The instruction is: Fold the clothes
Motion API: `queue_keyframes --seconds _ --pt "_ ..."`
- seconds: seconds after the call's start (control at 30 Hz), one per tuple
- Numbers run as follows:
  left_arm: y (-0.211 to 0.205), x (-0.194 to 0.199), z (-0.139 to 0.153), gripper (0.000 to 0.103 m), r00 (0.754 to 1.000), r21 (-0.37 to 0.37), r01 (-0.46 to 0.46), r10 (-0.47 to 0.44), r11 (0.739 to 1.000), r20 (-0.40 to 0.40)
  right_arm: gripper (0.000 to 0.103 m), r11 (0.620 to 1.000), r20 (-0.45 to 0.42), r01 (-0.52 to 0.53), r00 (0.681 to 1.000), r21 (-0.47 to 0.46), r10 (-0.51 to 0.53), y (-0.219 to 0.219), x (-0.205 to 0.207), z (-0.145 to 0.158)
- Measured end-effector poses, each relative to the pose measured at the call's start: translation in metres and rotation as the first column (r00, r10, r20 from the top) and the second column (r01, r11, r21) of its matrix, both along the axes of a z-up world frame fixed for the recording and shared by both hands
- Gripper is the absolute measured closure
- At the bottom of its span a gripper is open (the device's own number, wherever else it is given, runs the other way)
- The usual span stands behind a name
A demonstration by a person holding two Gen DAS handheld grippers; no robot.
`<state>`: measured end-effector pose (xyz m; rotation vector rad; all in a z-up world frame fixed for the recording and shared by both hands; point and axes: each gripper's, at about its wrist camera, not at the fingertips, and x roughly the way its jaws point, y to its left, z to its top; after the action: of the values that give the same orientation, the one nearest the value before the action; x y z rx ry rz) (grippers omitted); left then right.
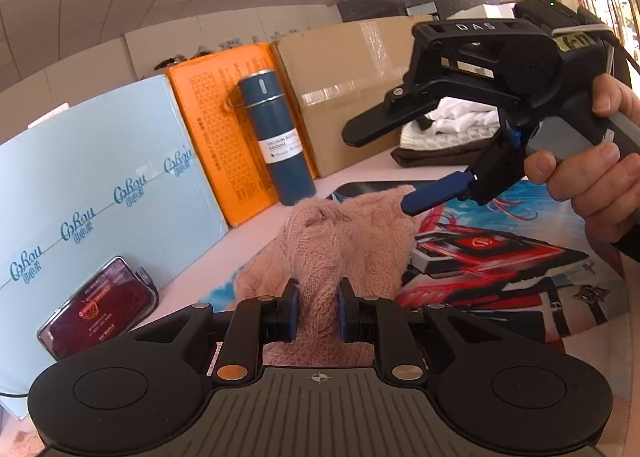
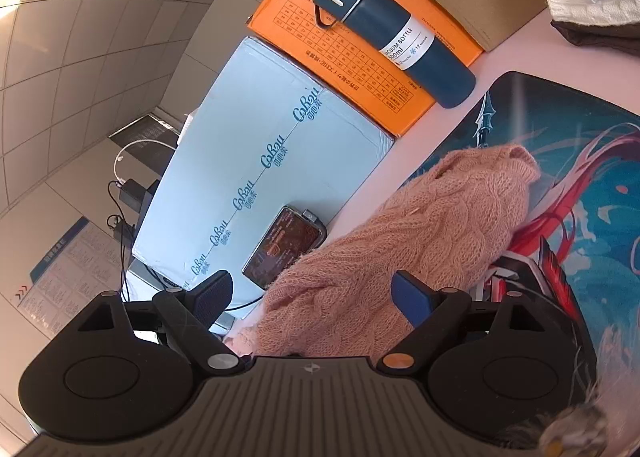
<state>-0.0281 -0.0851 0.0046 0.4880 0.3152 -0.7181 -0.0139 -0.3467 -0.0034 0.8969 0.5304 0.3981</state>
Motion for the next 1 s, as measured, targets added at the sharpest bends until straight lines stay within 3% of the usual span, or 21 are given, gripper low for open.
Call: queue_keyframes --seconds 0.2,0.37,0.43,0.47,0.5,0.6,0.63,0.67,0.73,0.77,0.8,0.83,0.9,0.97,1.0 --pt "-0.005 -0.021 -0.015 0.084 0.999 0.054 -0.008 0.01 0.999 -0.037 0.018 0.998 -0.078 -0.02 0.997 0.053 0.024 0.01 -0.011 -0.006" --pt "-0.007 -0.038 -0.023 0.08 0.998 0.093 0.02 -0.014 0.995 -0.062 0.019 1.0 -0.127 -0.025 0.992 -0.002 0.024 0.029 0.0 0.0" --pt "-0.004 -0.036 -0.024 0.08 0.995 0.087 0.024 -0.015 0.996 -0.1 0.033 0.998 -0.198 -0.016 0.98 -0.064 0.002 0.037 0.007 -0.006" --pt "-0.001 -0.034 -0.023 0.076 0.992 0.071 0.027 -0.018 0.997 -0.124 0.063 0.995 -0.234 -0.012 0.972 -0.096 -0.01 0.042 0.01 -0.009" --pt "0.004 -0.033 -0.021 0.074 0.988 0.044 0.029 -0.022 0.999 -0.153 0.084 0.992 -0.268 -0.01 0.963 -0.128 -0.025 0.046 0.014 -0.013" --pt "0.029 -0.021 -0.007 0.063 0.964 -0.091 0.007 -0.031 0.996 -0.264 0.088 0.99 -0.295 0.007 0.954 -0.141 -0.049 0.043 0.011 -0.025" --pt "0.041 -0.015 -0.001 0.055 0.957 -0.138 -0.018 -0.023 0.99 -0.291 0.088 0.99 -0.289 0.011 0.956 -0.137 -0.051 0.04 0.008 -0.026" --pt "0.052 -0.008 0.005 0.041 0.949 -0.178 -0.052 -0.006 0.983 -0.314 0.088 0.991 -0.283 0.016 0.958 -0.133 -0.053 0.038 0.005 -0.026" --pt "0.073 0.012 0.014 0.026 0.937 -0.214 -0.183 0.104 0.96 -0.335 0.088 0.989 -0.265 0.019 0.962 -0.15 -0.059 0.035 0.0 -0.024" --pt "0.084 0.026 0.018 0.026 0.917 -0.232 -0.28 0.189 0.931 -0.351 0.088 0.987 -0.256 0.018 0.965 -0.16 -0.059 0.034 -0.003 -0.024" --pt "0.096 0.042 0.022 0.026 0.879 -0.241 -0.386 0.276 0.891 -0.388 0.088 0.986 -0.251 0.016 0.966 -0.164 -0.057 0.034 -0.004 -0.024" --pt "0.107 0.06 0.024 0.026 0.825 -0.233 -0.494 0.368 0.837 -0.428 0.088 0.986 -0.247 0.014 0.968 -0.168 -0.055 0.034 -0.005 -0.024" --pt "0.127 0.094 0.02 0.026 0.68 -0.144 -0.675 0.535 0.723 -0.501 0.087 0.986 -0.239 0.011 0.97 -0.167 -0.052 0.033 -0.007 -0.025" --pt "0.146 0.125 0.014 0.03 0.513 -0.025 -0.797 0.655 0.603 -0.555 0.087 0.988 -0.236 0.012 0.97 -0.155 -0.049 0.03 -0.009 -0.025" --pt "0.154 0.137 0.011 0.03 0.444 0.023 -0.832 0.69 0.554 -0.571 0.087 0.988 -0.233 0.011 0.971 -0.153 -0.047 0.03 -0.01 -0.026"
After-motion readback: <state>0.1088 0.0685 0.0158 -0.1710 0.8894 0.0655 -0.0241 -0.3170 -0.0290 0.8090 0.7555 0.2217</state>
